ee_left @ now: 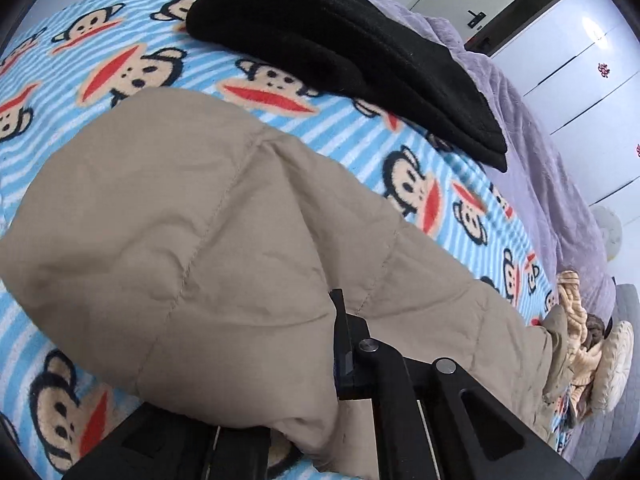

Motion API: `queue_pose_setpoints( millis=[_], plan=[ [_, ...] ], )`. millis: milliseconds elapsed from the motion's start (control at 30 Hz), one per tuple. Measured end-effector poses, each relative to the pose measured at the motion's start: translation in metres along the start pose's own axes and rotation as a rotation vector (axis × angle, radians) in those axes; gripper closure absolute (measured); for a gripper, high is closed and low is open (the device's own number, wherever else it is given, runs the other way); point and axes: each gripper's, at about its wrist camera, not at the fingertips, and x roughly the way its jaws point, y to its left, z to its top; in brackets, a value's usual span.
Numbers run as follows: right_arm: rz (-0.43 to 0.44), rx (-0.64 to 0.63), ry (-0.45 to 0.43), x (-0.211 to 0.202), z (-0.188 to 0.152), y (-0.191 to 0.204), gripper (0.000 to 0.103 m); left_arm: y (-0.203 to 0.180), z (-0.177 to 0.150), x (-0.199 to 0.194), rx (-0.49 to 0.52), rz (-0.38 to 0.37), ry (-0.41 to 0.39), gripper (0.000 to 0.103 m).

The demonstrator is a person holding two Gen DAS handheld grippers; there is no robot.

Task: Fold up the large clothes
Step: 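Grasp the sleeve nearest the left tool and fold it across the jacket body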

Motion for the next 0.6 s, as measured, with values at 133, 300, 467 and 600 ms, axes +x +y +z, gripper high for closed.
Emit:
queue_pose_setpoints(
  millis=[133, 300, 467, 600],
  plan=[
    [0.029, 0.003, -0.036, 0.01, 0.025, 0.008, 0.016, -0.025, 0.001, -0.035, 0.146, 0.049, -0.108, 0.095],
    [0.178, 0.041, 0.02, 0.047, 0.042, 0.019, 0.076, -0.059, -0.006, -0.077, 0.292, 0.03, -0.207, 0.095],
    [0.251, 0.058, 0.093, 0.088, 0.035, 0.027, 0.077, -0.105, -0.026, -0.104, 0.42, -0.027, -0.26, 0.095],
    [0.291, 0.067, 0.141, 0.096, 0.029, 0.02, 0.078, -0.166, -0.056, -0.109, 0.535, -0.113, -0.25, 0.095]
  ],
)
